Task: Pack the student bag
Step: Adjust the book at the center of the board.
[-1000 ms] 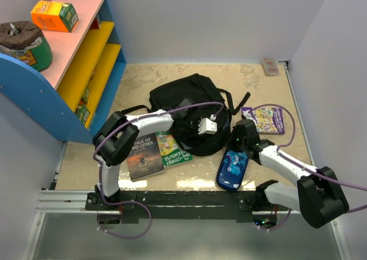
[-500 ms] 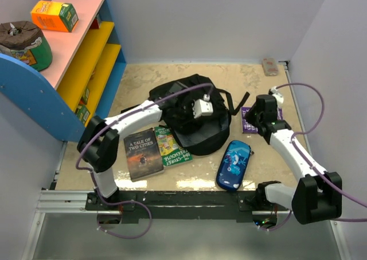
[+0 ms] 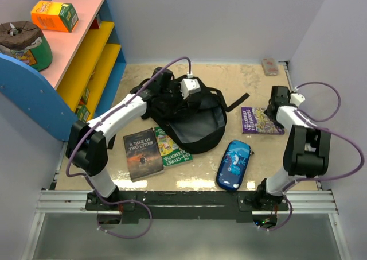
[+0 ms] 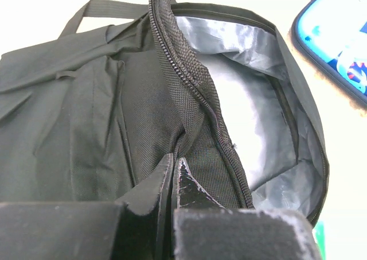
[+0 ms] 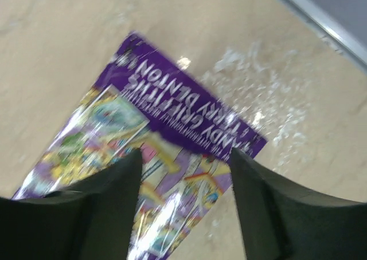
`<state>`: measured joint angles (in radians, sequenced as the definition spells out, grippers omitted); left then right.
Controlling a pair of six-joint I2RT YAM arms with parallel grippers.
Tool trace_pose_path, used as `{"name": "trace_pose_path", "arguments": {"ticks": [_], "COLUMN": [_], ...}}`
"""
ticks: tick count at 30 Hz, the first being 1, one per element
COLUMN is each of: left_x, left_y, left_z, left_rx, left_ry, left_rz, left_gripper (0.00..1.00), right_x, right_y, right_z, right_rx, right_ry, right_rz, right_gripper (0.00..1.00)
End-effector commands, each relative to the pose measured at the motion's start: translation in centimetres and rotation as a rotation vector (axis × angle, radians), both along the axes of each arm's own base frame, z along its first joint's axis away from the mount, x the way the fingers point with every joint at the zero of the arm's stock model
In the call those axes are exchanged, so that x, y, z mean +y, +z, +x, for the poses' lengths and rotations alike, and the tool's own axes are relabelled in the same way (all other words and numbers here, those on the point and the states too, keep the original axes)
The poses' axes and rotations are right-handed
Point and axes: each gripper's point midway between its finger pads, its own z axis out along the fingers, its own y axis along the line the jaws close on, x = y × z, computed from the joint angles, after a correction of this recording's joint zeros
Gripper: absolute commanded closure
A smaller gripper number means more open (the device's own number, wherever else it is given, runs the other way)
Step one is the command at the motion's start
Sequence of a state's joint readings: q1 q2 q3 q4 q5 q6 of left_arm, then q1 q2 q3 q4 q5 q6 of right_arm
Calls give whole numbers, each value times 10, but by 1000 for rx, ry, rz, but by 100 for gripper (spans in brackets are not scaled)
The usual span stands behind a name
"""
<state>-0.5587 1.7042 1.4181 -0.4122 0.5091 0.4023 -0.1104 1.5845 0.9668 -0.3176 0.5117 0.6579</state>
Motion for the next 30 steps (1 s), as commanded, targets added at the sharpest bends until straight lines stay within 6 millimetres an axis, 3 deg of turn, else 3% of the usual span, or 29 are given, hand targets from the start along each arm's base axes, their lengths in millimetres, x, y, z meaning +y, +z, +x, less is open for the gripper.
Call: {"name": "trace_pose_path", "arguments": {"ticks": [1,7,13,19,22,23,25,26,30], "left_x": [-7,-4,1,5,8,9,11,12,14], "left_y": [18,7,2,-2,-3,-2,-2,-1,1], "left_z": [-2,-9,-13,-10,-7,-6,-4,-3,2], "left_rx": [-26,-14,-26,-27,-24,-27,-33,-36,-46], "left_ry": [-35,-63,-83,-91,-86,-85,-80,-76,-66], "left_rz": [-67,-52,-49,-53,-55,-54,-52,-52,-49], "left_gripper": [100,100,100,100,100,100,100,100,100], "right_x": [-32,-59,-57,-35,-23,-19,-4,3,32], "right_y": [7,13,-31,-48,-43,-39,-35,-35,-39], "right_z": [18,18,16,17,7,6,1,-1,-20], "right_rx": [55,33,87,79,51,28,-6,-9,-40], "right_ry": [-81,-144,-114,-46,-64,-60,-46,-40,-72], "right_rz": [-97,-125,-37,90,148,168,240,274,422], "right_gripper": [30,25,21,26,42,52,60,71,85]}}
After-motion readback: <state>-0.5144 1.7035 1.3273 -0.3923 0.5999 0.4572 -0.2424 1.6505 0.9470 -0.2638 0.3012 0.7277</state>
